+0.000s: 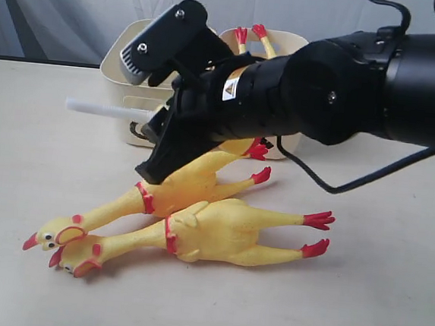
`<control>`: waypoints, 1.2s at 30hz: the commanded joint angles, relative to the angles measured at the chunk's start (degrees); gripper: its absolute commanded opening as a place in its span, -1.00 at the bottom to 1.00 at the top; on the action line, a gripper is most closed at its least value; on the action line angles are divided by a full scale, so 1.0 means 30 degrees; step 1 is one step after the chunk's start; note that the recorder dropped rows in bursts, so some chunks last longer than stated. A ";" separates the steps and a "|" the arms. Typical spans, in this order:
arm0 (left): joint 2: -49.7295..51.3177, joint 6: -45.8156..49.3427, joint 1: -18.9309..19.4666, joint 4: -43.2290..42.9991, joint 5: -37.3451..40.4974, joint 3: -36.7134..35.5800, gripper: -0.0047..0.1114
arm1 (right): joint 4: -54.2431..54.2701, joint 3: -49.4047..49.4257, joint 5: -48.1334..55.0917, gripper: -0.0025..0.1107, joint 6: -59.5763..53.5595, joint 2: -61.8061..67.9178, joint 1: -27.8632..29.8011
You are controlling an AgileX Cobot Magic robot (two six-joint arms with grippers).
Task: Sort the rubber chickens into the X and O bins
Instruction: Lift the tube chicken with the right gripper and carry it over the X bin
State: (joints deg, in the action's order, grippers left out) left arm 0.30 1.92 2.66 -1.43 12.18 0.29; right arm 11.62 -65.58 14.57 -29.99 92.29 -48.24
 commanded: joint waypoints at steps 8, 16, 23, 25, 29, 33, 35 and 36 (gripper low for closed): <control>-0.0099 -0.0065 -0.0098 -0.0058 -0.0115 -0.0096 -0.92 | -0.0375 0.0048 -0.5260 -0.97 0.0033 -0.0381 0.0069; -0.0099 -0.0065 -0.0098 -0.0058 -0.0115 -0.0096 -0.92 | 0.2828 0.0048 -0.8755 -0.97 0.0033 -0.0266 0.1743; -0.0099 -0.0065 -0.0098 -0.0058 -0.0115 -0.0096 -0.92 | 0.6287 0.0048 -1.2515 -0.97 0.0033 0.0186 0.3329; -0.0099 -0.0065 -0.0098 -0.0058 -0.0115 -0.0096 -0.92 | 0.6247 0.0048 -1.2840 -0.97 0.0080 0.0500 0.3636; -0.0099 -0.0065 -0.0098 -0.0058 -0.0115 -0.0096 -0.92 | 0.6247 0.0048 -1.3841 -0.97 0.0080 0.1454 0.3928; -0.0099 -0.0065 -0.0098 -0.0058 -0.0115 -0.0096 -0.92 | 0.6247 -0.0050 -1.5153 -0.97 0.1118 0.2478 0.3929; -0.0099 -0.0065 -0.0098 -0.0058 -0.0115 -0.0096 -0.92 | 0.6365 -0.0270 -1.5504 -0.97 0.1964 0.3081 0.3929; -0.0099 -0.0065 -0.0098 -0.0058 -0.0115 -0.0096 -0.92 | 0.6365 -0.0406 -1.5580 -0.97 0.2248 0.3336 0.3929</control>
State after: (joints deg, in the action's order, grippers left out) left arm 0.30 1.92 2.66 -1.43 12.18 0.29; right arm 30.43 -65.77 -29.64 -26.08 100.34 -36.81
